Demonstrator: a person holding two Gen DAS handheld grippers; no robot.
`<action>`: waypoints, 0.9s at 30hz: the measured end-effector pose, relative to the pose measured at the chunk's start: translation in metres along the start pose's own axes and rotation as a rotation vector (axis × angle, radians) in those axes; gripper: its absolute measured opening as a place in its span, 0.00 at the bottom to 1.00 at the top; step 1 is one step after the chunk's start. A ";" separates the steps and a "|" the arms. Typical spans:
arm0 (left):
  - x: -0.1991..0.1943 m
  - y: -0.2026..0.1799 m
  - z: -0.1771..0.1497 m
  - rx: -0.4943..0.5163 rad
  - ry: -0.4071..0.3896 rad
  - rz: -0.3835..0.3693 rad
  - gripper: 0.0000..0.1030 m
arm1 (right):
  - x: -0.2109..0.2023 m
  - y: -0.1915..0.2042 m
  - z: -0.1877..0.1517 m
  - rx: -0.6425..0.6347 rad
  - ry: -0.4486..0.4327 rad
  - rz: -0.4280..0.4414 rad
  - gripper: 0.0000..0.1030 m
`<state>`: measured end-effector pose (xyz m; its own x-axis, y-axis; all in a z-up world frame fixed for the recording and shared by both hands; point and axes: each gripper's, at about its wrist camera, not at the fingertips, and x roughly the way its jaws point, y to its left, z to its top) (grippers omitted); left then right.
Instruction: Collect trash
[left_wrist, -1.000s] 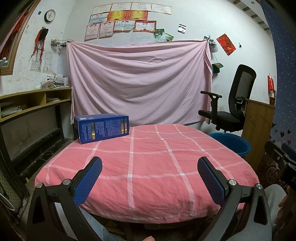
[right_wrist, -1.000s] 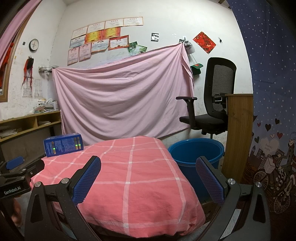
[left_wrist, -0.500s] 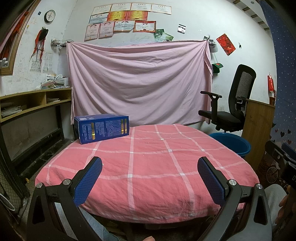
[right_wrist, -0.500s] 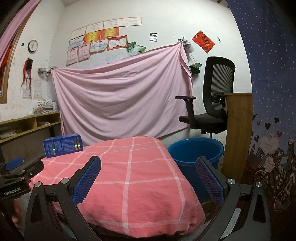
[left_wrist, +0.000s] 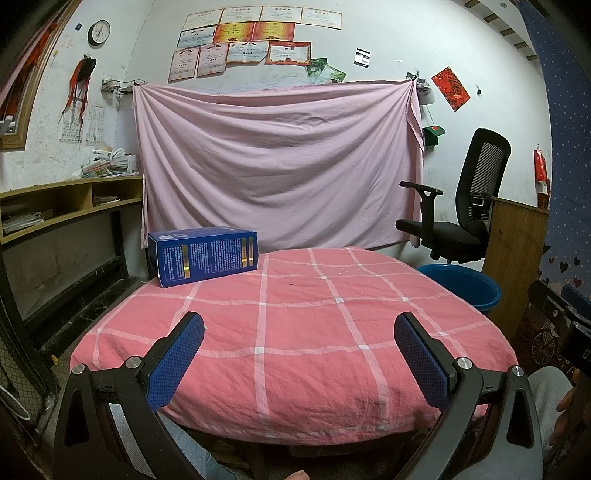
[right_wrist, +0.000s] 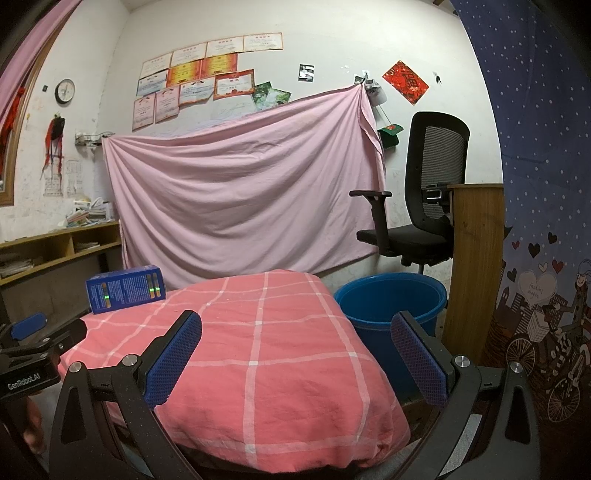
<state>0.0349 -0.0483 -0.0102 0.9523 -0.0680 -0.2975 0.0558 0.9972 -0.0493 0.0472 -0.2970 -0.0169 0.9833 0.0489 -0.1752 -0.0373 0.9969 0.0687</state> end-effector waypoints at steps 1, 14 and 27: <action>0.000 -0.001 -0.001 0.000 0.000 0.000 0.98 | 0.000 0.000 0.000 0.000 0.000 0.000 1.00; 0.000 0.001 0.001 0.000 0.005 -0.003 0.98 | 0.000 0.000 0.001 0.000 -0.001 0.000 1.00; 0.006 0.007 0.002 -0.001 0.025 0.009 0.98 | 0.000 0.001 0.001 0.000 0.001 -0.001 1.00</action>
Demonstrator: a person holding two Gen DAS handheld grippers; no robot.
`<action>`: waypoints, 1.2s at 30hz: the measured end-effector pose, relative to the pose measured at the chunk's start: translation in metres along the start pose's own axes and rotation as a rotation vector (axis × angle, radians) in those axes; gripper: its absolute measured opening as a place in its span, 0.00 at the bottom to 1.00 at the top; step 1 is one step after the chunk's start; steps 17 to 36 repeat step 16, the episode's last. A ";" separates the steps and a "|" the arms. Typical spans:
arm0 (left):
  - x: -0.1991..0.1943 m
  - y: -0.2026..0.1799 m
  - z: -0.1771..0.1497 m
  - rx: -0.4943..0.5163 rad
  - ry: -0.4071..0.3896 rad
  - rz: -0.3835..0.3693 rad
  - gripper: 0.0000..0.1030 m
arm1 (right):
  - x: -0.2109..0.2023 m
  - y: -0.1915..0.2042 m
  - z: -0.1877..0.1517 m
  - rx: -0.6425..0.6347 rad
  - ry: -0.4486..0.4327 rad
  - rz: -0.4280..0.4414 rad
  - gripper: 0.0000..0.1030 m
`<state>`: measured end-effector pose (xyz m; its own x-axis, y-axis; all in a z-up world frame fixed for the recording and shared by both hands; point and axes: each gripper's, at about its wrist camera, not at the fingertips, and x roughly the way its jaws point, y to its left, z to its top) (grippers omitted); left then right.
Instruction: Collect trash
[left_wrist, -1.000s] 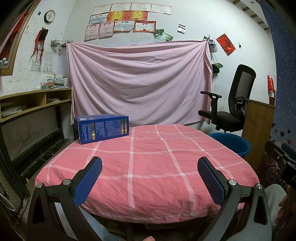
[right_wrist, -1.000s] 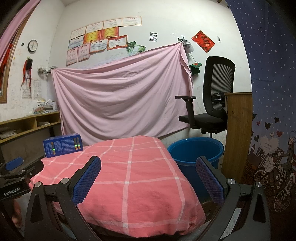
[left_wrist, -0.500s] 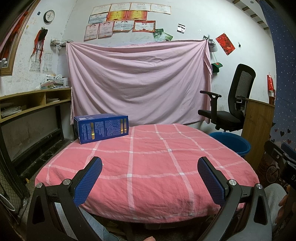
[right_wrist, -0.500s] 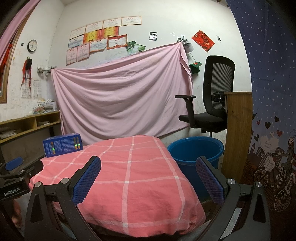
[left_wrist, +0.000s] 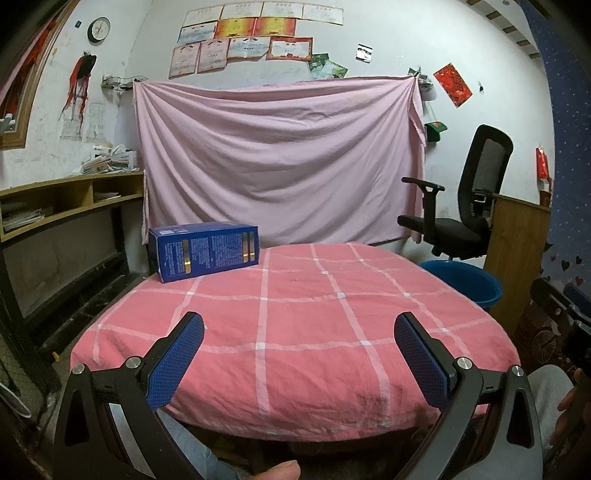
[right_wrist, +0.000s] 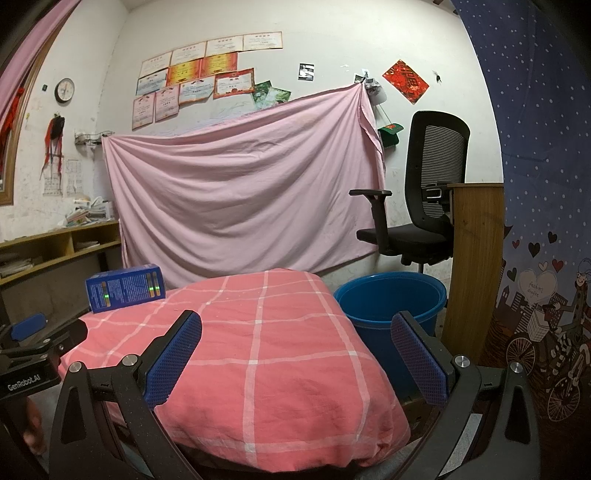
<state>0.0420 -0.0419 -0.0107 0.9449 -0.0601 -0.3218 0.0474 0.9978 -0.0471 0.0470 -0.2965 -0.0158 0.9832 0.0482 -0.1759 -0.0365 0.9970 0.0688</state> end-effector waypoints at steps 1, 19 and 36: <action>0.002 0.002 0.000 -0.002 0.011 -0.001 0.98 | 0.000 0.000 0.000 0.000 0.001 0.000 1.00; 0.005 0.007 -0.004 0.003 0.021 0.011 0.98 | 0.000 0.000 -0.003 -0.002 0.002 0.001 1.00; 0.005 0.007 -0.004 0.003 0.021 0.011 0.98 | 0.000 0.000 -0.003 -0.002 0.002 0.001 1.00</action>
